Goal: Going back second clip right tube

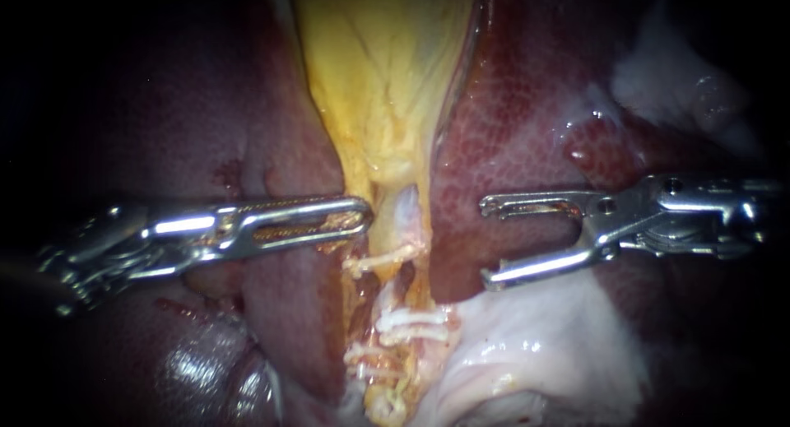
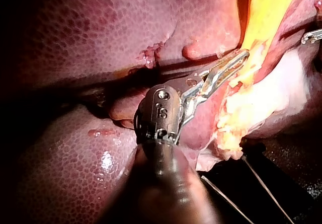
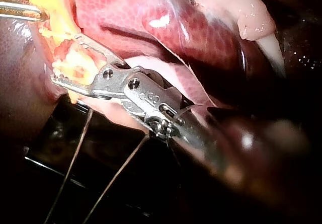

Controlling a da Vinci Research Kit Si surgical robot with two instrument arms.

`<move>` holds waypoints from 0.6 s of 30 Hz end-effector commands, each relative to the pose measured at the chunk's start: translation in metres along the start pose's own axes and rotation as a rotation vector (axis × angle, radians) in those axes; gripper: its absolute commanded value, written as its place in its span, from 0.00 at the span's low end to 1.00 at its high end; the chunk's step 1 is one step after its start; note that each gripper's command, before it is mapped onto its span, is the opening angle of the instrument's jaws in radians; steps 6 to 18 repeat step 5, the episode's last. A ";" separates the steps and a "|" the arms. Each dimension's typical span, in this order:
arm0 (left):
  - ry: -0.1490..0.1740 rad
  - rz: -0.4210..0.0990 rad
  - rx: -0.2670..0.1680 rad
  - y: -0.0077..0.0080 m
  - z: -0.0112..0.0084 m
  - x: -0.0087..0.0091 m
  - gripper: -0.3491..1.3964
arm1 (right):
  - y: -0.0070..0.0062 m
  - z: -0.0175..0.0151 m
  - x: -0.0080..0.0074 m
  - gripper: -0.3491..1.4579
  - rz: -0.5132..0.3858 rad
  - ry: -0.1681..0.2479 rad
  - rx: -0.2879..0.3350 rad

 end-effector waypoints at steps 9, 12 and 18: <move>0.002 -0.001 0.002 0.0000 -0.0002 -0.0002 0.00 | 0.0000 0.0001 0.0001 0.52 0.000 0.000 0.000; 0.002 -0.001 0.002 0.0000 -0.0002 -0.0002 0.00 | 0.0000 0.0001 0.0001 0.52 0.000 0.000 0.000; 0.002 -0.001 0.002 0.0000 -0.0002 -0.0002 0.00 | 0.0000 0.0001 0.0001 0.52 0.000 0.000 0.000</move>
